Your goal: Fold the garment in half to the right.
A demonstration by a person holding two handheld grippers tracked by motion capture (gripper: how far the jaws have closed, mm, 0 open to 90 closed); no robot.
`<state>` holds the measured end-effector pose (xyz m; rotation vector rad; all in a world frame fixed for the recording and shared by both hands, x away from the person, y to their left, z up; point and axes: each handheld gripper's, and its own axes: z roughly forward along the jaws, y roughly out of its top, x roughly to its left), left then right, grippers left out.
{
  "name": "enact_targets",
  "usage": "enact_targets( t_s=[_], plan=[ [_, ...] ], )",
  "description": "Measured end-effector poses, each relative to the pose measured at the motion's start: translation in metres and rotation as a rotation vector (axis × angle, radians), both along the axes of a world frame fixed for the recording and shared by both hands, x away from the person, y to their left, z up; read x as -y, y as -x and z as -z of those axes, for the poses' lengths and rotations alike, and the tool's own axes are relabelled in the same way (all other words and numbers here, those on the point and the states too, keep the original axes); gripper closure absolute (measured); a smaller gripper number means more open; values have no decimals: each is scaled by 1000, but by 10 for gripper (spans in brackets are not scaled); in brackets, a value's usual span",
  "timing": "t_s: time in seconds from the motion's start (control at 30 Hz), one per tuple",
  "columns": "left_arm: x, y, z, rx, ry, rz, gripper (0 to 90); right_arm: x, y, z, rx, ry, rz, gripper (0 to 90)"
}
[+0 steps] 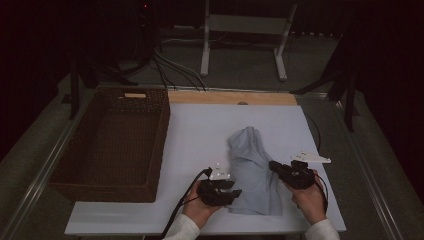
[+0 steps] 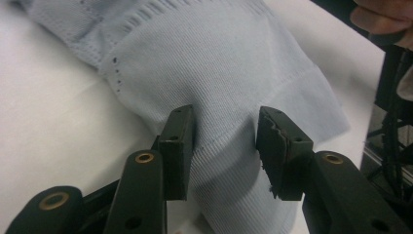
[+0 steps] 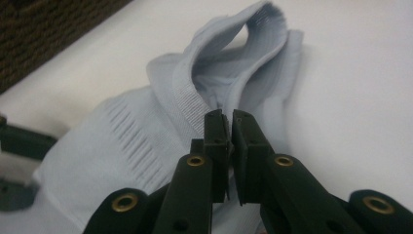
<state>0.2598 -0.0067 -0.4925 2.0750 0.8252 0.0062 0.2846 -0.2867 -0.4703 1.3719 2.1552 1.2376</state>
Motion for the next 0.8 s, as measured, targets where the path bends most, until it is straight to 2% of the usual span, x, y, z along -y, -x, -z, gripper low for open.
enact_targets(
  t_s=[0.4,0.67,0.73,0.8],
  plan=[
    [21,4,2,-11,12,54,584,12,-2,-6,28,-22,73,862],
    [30,2,2,-21,17,78,575,17,-4,-4,7,5,129,861],
    [30,2,2,-24,17,76,568,17,-4,-2,-1,11,127,818],
    [30,2,3,-23,17,76,561,16,-4,-2,-5,10,121,694]
  ],
)
